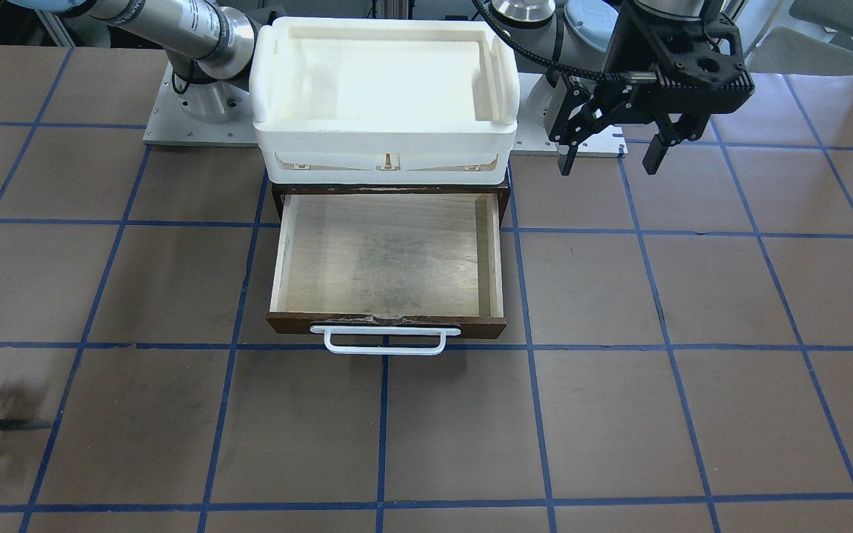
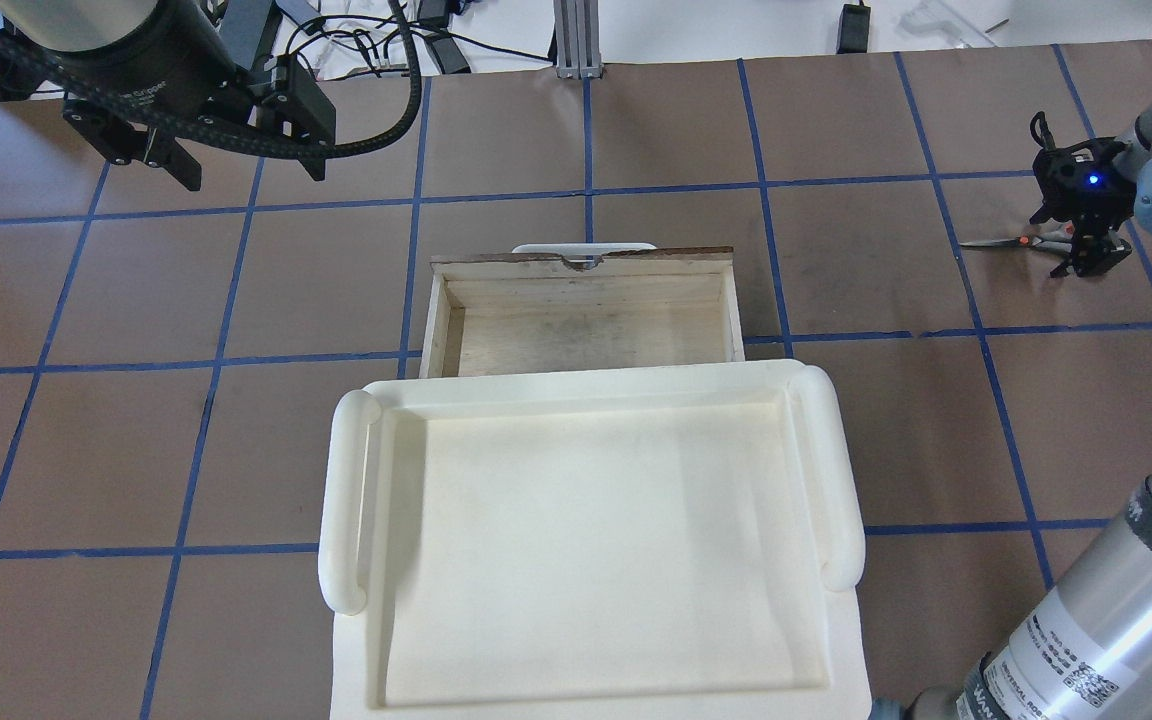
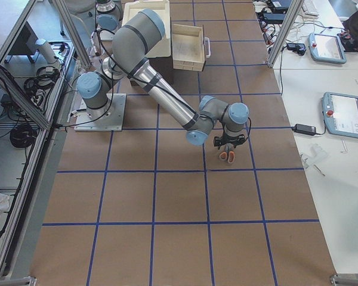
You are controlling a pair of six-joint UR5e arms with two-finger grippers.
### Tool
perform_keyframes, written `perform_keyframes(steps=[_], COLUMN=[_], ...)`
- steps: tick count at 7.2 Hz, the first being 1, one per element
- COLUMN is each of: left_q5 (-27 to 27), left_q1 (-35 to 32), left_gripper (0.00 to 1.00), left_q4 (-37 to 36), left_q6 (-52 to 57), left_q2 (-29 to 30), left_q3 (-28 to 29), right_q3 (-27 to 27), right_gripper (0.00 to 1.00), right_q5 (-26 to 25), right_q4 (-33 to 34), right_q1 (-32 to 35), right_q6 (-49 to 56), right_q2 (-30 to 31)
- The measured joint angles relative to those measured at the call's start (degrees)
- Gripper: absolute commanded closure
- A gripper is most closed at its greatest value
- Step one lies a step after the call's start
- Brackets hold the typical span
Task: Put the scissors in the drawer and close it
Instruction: 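Close the right gripper on the scissors and lift them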
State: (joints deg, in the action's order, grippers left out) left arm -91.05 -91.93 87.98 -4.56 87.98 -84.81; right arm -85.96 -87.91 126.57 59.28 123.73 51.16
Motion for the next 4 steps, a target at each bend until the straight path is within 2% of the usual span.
perform_keyframes(steps=[1, 2, 3, 4], left_q5=[0.00, 0.00, 0.00, 0.00], left_q1=[0.00, 0.00, 0.00, 0.00], left_gripper=[0.00, 0.00, 0.00, 0.00], left_q4=[0.00, 0.00, 0.00, 0.00], left_q6=[-0.01, -0.01, -0.01, -0.01], left_q2=[0.00, 0.00, 0.00, 0.00], left_q3=[0.00, 0.00, 0.00, 0.01], right_q3=[0.03, 0.03, 0.02, 0.02], right_gripper=[0.37, 0.63, 0.94, 1.00], right_q5=[-0.39, -0.39, -0.39, -0.44], right_q4=[-0.01, -0.02, 0.12, 0.32], right_q1=[-0.03, -0.03, -0.04, -0.04], right_q6=[-0.14, -0.17, -0.18, -0.24], right_q2=[-0.04, -0.07, -0.07, -0.02])
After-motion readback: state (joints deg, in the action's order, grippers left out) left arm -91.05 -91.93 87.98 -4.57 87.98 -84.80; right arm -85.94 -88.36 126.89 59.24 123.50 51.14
